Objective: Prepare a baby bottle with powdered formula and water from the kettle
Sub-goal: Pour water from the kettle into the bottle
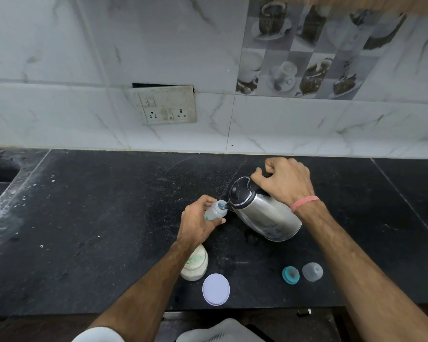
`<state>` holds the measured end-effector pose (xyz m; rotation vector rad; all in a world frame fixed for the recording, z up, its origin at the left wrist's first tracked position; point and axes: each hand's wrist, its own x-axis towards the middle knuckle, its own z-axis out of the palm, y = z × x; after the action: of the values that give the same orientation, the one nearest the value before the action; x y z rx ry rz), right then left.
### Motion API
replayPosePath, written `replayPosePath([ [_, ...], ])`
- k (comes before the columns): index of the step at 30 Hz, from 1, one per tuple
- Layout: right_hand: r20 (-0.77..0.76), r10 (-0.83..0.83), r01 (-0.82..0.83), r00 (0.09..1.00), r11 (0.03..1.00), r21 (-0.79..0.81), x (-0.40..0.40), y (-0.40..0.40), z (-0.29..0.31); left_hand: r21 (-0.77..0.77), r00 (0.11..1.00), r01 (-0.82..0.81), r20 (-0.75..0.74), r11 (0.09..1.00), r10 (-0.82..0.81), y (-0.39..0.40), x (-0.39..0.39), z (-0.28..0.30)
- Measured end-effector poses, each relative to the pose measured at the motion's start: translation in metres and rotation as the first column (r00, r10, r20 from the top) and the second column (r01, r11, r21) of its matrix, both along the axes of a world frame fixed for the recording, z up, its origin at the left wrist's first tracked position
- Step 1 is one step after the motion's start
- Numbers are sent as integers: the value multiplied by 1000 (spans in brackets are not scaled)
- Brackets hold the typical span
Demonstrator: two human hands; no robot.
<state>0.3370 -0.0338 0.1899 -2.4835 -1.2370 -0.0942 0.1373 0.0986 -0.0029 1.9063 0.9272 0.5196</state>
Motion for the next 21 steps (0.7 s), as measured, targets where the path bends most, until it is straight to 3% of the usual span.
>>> replayPosePath([
  [21, -9, 1, -1, 1000, 1000, -6, -5, 7, 3, -4, 999, -21, 34, 1000, 21, 0, -3, 1],
])
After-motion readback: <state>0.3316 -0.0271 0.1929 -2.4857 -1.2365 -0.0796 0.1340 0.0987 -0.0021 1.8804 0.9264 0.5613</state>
